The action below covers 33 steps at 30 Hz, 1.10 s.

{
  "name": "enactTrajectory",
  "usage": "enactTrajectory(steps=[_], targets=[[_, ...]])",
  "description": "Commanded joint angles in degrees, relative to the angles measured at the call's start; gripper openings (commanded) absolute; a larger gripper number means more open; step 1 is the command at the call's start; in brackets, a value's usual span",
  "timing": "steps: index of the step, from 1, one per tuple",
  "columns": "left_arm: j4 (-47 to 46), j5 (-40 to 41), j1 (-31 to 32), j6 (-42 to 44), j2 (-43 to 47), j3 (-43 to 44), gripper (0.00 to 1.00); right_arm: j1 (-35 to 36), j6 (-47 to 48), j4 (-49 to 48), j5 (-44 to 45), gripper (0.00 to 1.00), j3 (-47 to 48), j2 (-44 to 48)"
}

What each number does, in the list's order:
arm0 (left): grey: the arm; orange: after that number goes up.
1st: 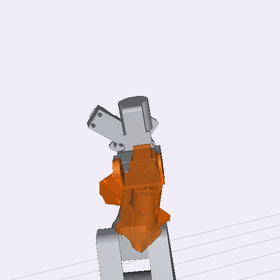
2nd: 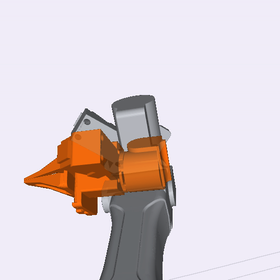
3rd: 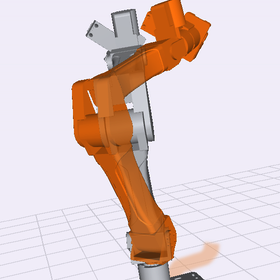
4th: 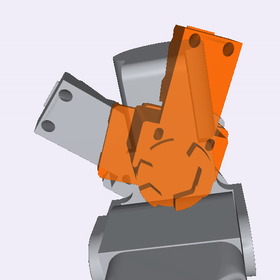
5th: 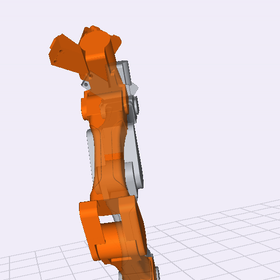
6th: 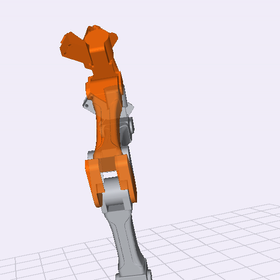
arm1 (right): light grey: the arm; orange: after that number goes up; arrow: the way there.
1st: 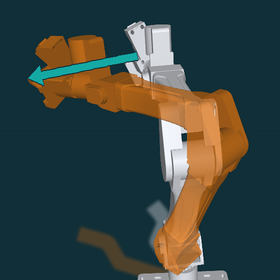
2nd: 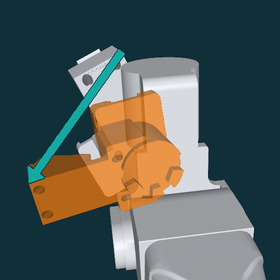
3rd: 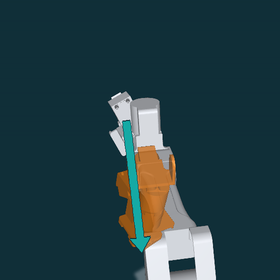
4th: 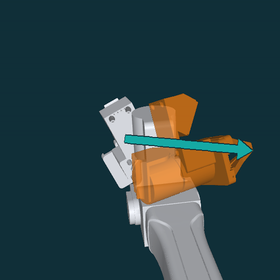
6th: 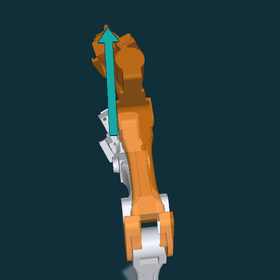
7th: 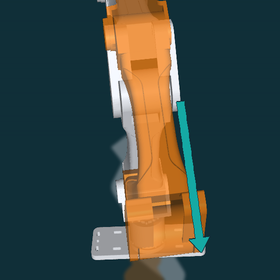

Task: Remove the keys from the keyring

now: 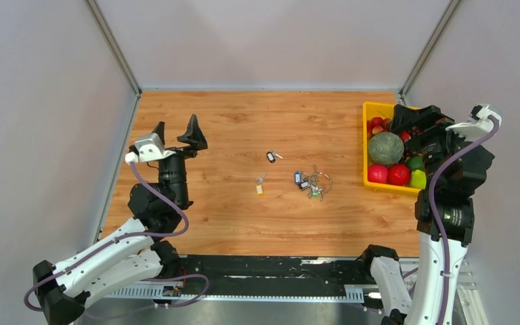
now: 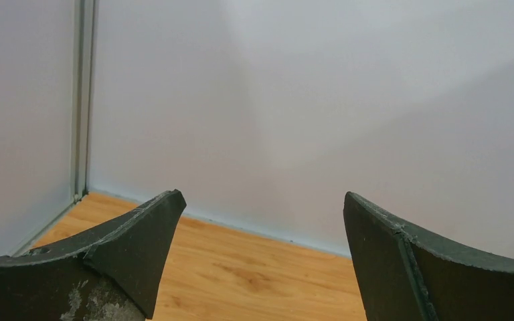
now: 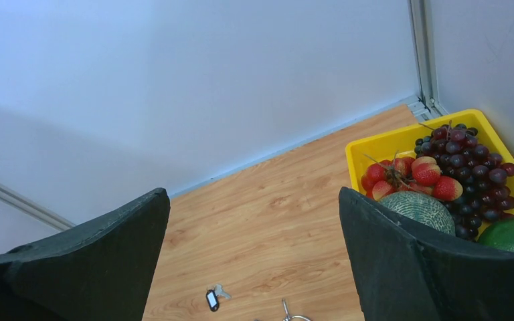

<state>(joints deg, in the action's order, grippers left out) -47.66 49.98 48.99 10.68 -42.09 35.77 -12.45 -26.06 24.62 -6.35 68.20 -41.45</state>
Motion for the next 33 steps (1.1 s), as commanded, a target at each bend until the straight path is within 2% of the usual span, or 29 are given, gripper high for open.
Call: enactTrajectory(steps=[1,4,10,11,13,16,17,19,21,27,30,33], targets=[[-2.3,-2.3,-0.1,-0.4,0.3,-1.4,1.0,0.2,0.4,-0.5,-1.2,1.0,-0.4,-1.3],[-1.0,-5.8,-0.1,1.8,0.5,-1.7,1.0,0.2,-1.2,-0.3,0.5,1.0,-1.5,-1.4],[5.5,-19.7,-0.1,4.3,1.1,-2.9,1.0,0.1,-8.3,3.6,14.8,1.0,-5.6,1.7],[9.3,-21.3,-0.1,4.5,0.8,-1.6,1.0,0.2,-8.0,2.9,14.0,0.99,-6.9,2.7],[16.7,-30.2,-0.1,6.0,-0.7,0.9,1.0,0.1,-6.8,1.7,9.4,0.93,-9.2,3.7],[30.4,-39.7,-0.1,10.4,-3.8,4.6,1.0,0.1,-5.3,1.6,0.1,0.94,-12.8,2.9],[32.7,-43.6,-0.1,11.4,-4.3,5.9,1.0,0.3,-4.2,1.7,-2.5,0.93,-13.9,2.1],[36.3,-45.6,0.0,12.7,-5.5,6.9,1.0,1.7,-2.1,2.7,-4.7,0.88,-16.5,0.2],[37.0,-45.2,-0.1,12.8,-6.0,7.0,1.0,5.4,0.0,3.1,-2.8,0.84,-19.6,-2.1],[36.4,-43.9,-0.1,13.7,-5.0,6.3,1.0,28.8,-0.4,0.6,11.6,0.8,-24.8,-13.4],[36.0,-43.7,-0.1,14.0,-4.9,6.0,1.0,35.6,-0.7,-0.7,16.1,0.74,-24.7,-18.5],[35.9,-44.0,0.0,14.0,-4.9,6.0,1.0,38.7,-0.2,-3.8,18.1,0.64,-25.4,-23.0]])
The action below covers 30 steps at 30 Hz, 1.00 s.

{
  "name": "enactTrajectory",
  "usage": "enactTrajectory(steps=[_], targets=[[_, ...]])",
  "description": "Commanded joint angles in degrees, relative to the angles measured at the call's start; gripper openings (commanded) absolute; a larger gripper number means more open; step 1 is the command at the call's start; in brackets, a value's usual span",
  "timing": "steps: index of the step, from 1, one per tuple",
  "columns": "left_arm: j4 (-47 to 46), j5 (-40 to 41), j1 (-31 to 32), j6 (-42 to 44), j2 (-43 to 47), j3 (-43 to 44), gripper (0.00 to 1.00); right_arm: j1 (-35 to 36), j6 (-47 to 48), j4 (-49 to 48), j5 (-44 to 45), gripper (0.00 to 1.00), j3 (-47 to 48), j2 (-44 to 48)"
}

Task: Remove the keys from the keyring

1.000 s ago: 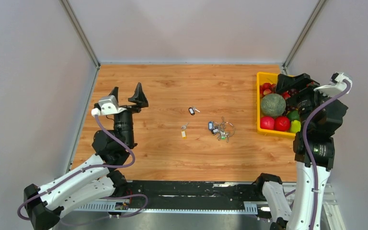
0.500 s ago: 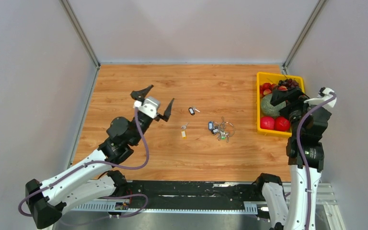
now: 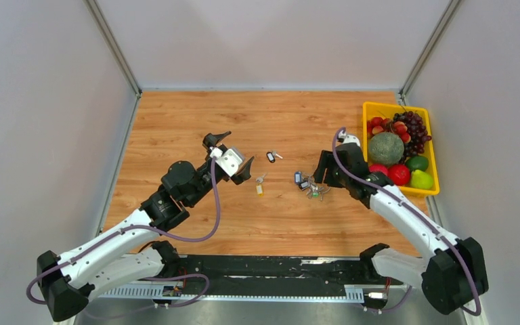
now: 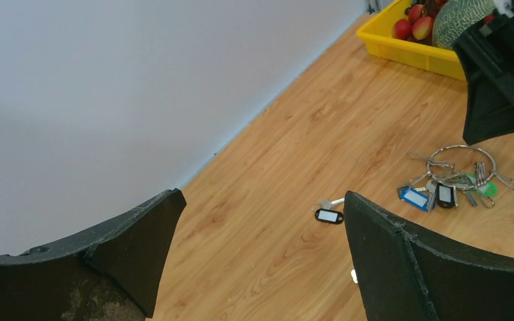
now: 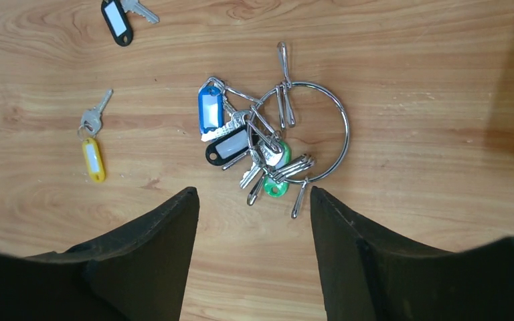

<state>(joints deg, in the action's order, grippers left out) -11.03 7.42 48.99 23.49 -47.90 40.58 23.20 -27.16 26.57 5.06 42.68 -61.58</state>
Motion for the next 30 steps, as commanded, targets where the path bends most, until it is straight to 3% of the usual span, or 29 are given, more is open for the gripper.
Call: enactTrajectory(steps=[1,9,25,27,30], targets=[[-0.7,-1.6,0.0,1.2,1.0,1.2,1.0,3.4,1.3,-6.8,6.2,0.61,0.1,-4.6],[-0.8,-1.3,-0.1,1.7,1.4,0.8,1.0,4.4,3.0,-8.2,6.4,0.56,3.6,-17.7],[-0.9,-1.8,0.0,1.6,1.5,0.7,1.0,4.0,3.1,-10.4,10.7,0.48,8.0,-33.3],[-1.0,-1.8,0.0,1.5,1.5,0.7,1.0,3.8,2.4,-10.5,10.6,0.41,7.9,-35.2],[-1.1,-1.8,0.0,1.6,1.4,0.6,1.0,3.9,2.3,-11.4,7.6,0.11,7.4,-35.3]])
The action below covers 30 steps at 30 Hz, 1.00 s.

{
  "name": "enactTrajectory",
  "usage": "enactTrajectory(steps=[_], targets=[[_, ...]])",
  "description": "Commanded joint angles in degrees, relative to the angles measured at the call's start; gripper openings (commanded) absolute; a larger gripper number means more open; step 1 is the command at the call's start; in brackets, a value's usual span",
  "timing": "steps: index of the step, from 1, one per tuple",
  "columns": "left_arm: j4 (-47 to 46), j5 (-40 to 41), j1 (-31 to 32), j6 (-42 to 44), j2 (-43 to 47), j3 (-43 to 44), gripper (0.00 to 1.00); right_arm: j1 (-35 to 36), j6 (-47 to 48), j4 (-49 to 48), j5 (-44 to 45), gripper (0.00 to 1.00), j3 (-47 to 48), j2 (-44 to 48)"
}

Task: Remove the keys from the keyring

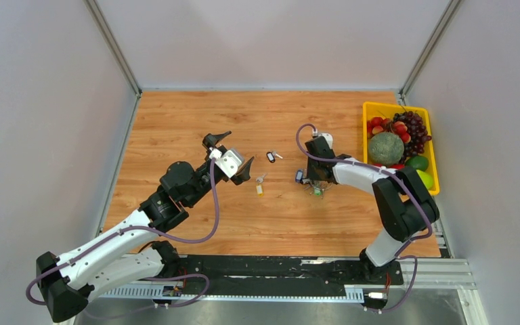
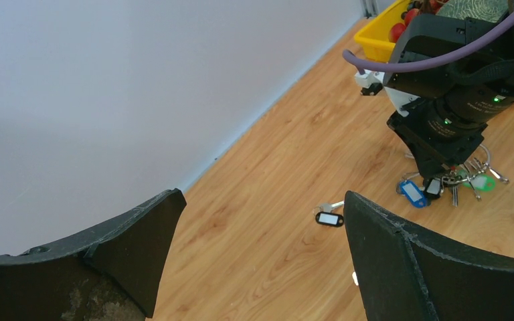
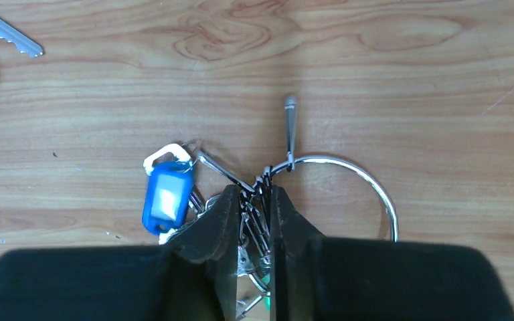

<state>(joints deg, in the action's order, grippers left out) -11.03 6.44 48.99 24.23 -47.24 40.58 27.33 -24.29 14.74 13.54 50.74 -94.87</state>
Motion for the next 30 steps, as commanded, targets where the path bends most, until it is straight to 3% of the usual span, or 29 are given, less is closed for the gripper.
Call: enactTrajectory(steps=[1,12,18,30], targets=[[-1.1,-0.8,-0.1,0.9,0.8,0.6,1.0,-0.1,-0.3,-0.4,-2.6,0.02,-1.1,-0.9],[-1.1,-1.5,-0.1,0.9,-0.2,0.4,1.0,1.3,3.3,-2.7,-16.3,0.0,-4.8,25.3],[-1.3,-3.5,-0.1,0.6,-0.7,0.2,1.0,1.3,4.7,-1.8,-23.3,0.02,-3.7,35.1],[-0.8,-23.3,-0.1,1.8,0.0,-1.1,1.0,1.3,7.2,0.6,-40.7,0.05,3.8,42.5]])
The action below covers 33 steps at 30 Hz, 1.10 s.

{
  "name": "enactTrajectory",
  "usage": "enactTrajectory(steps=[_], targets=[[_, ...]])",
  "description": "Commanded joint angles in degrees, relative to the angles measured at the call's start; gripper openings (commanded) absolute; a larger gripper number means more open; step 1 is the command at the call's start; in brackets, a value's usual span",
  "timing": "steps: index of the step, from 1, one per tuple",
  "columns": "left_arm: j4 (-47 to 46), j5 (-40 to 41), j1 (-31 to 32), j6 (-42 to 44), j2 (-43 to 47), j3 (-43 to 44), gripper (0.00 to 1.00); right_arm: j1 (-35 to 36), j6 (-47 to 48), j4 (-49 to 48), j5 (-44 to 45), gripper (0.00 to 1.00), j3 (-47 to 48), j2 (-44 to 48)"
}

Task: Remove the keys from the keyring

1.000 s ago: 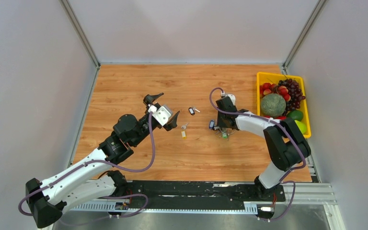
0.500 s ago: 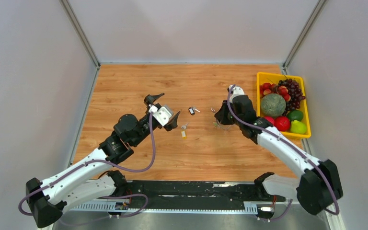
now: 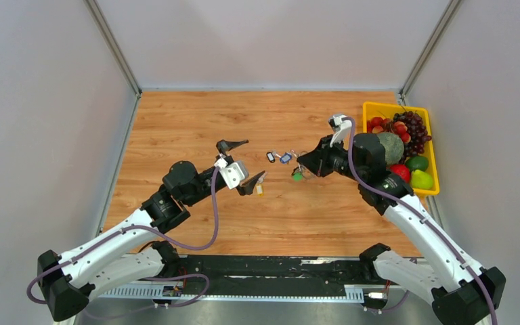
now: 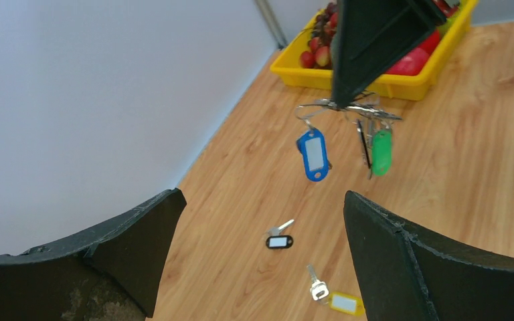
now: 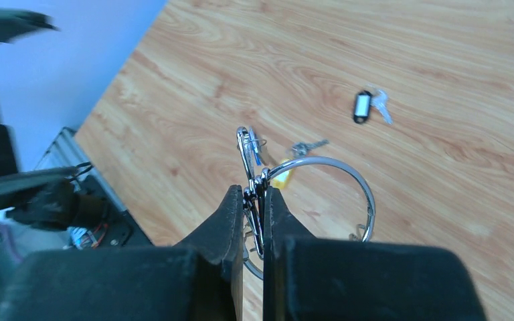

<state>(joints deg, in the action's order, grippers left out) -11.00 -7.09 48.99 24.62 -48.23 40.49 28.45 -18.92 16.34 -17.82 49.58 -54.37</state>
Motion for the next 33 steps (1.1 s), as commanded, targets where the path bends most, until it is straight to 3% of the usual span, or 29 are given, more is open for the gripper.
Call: enactTrajectory(steps=[1,11,23,33], targets=[[-1.0,-11.2,-0.1,1.4,1.0,-1.0,1.0,0.2,1.9,-1.0,-11.0,0.05,5.6,2.2],[-1.0,-20.4,0.0,0.3,0.6,-0.9,1.0,0.4,2.8,-0.7,-23.8,0.07,10.3,3.3],[-2.4,-23.0,-0.1,-1.5,0.1,-1.3,0.97,6.7,5.9,-0.7,-24.2,0.1,10.6,3.3],[-1.3,-26.9,-0.1,-1.5,-0.5,-0.8,0.51,11.1,7.3,-0.8,-21.4,0.1,11.5,1.0]])
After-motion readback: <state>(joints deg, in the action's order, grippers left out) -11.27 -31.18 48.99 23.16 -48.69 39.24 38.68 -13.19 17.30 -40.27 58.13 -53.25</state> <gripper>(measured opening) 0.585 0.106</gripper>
